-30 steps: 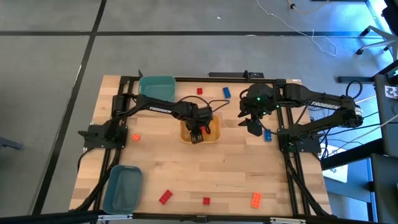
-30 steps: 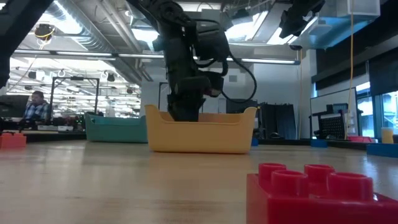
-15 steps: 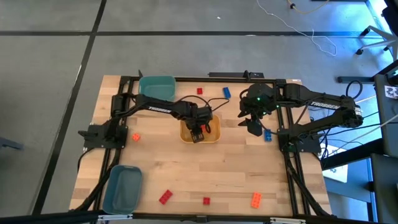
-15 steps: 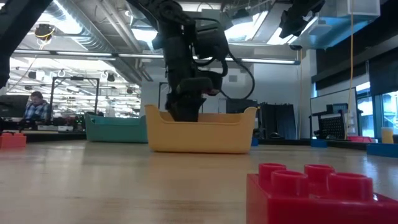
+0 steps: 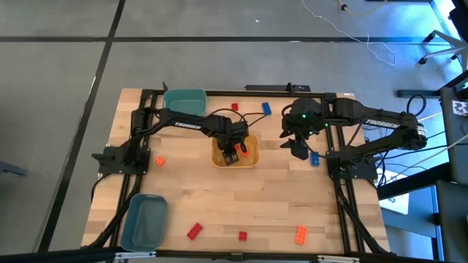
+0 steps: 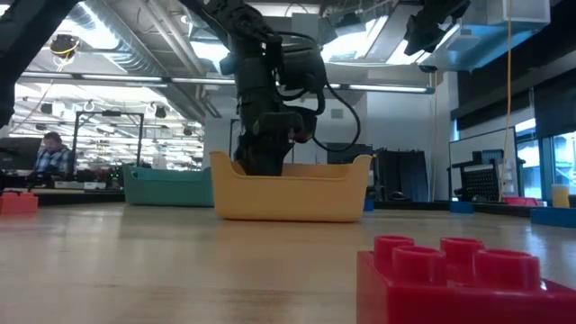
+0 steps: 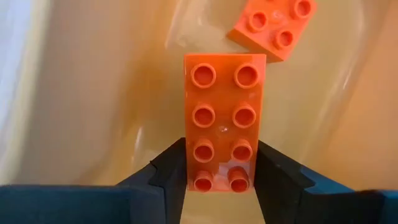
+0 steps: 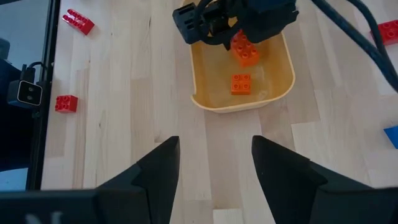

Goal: Sort & place blocks by color
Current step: Put the orange 8 stud game piece into the yellow bin, then put the top left blue 8 stud game piece into the blue bin

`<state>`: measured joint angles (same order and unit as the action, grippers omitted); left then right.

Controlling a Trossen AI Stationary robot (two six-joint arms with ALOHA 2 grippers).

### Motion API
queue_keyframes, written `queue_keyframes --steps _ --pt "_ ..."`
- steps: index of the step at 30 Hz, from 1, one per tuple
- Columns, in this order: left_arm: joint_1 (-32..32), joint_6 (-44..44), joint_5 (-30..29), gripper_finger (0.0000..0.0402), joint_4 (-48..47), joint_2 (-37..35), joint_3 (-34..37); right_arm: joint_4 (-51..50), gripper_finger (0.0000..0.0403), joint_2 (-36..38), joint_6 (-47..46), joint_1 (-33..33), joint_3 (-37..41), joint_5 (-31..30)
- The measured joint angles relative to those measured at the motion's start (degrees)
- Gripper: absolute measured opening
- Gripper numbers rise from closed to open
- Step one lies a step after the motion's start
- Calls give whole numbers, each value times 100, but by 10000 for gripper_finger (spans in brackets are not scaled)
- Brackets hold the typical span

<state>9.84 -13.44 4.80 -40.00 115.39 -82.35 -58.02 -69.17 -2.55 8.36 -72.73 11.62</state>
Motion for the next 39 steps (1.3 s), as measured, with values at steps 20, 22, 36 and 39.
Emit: queue_keyframes --steps 20,22,36,39 --pt "55 -35 441 164 16 0 -3 11 202 0 -1 2 0 0" --pt "72 -102 528 164 19 -1 -9 26 202 0 -2 1 0 0" --pt "78 468 191 165 -741 0 -1433 562 202 -4 -44 0 4 1" --pt "70 644 -119 165 -1123 0 -1883 501 202 -7 -279 2 4 1"
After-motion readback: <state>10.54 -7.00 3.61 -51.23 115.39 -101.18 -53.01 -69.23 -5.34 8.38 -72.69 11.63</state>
